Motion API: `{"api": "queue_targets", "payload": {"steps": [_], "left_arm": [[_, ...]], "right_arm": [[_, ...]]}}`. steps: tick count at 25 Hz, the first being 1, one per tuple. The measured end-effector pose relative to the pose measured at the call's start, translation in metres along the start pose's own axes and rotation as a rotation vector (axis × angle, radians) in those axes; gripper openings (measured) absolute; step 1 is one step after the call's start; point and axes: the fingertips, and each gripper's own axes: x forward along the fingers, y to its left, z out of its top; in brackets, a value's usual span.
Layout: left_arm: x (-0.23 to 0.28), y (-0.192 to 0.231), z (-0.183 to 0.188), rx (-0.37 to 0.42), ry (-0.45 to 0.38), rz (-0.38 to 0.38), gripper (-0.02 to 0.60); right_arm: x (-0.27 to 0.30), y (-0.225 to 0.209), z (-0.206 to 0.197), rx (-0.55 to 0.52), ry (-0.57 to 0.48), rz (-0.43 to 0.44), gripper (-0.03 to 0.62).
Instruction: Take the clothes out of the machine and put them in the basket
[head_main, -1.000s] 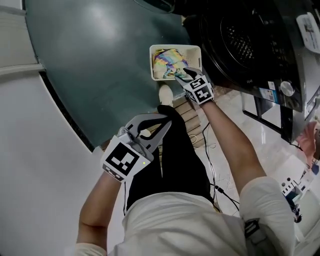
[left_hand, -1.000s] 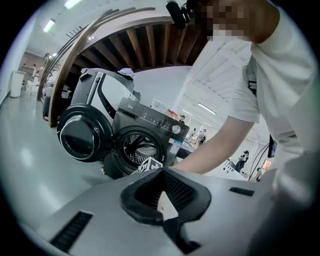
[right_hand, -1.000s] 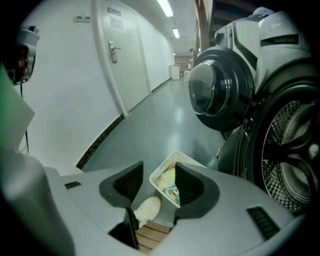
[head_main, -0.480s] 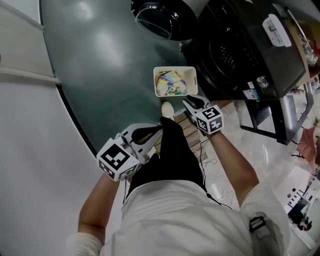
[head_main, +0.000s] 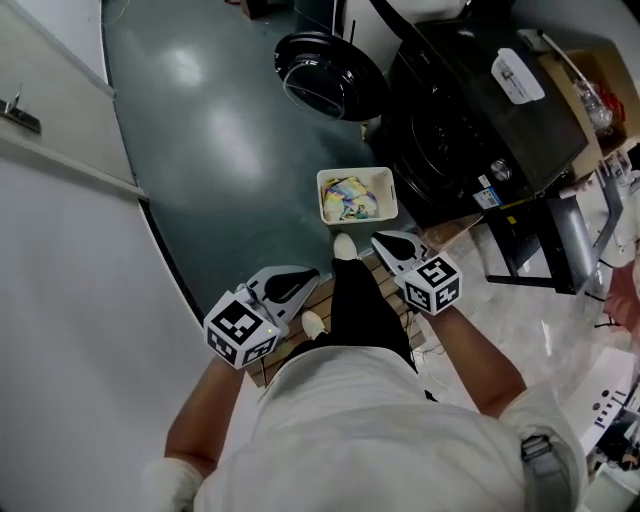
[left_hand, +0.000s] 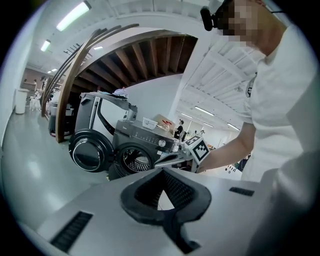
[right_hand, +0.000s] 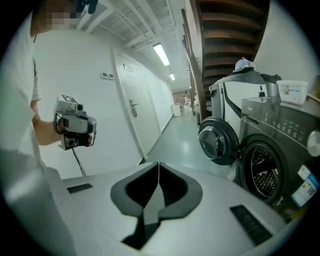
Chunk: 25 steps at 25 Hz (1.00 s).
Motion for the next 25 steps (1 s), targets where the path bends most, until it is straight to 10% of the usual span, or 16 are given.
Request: {"api": "queue_targets", "payload": {"steps": [25], "left_arm": [[-0.060,-0.061,-0.007,0.034,-0.049,0.122,-0.003]], "right_arm": [[-0.102,0.099,0.042,-0.115,-0.146,0.050,0.005]]}}
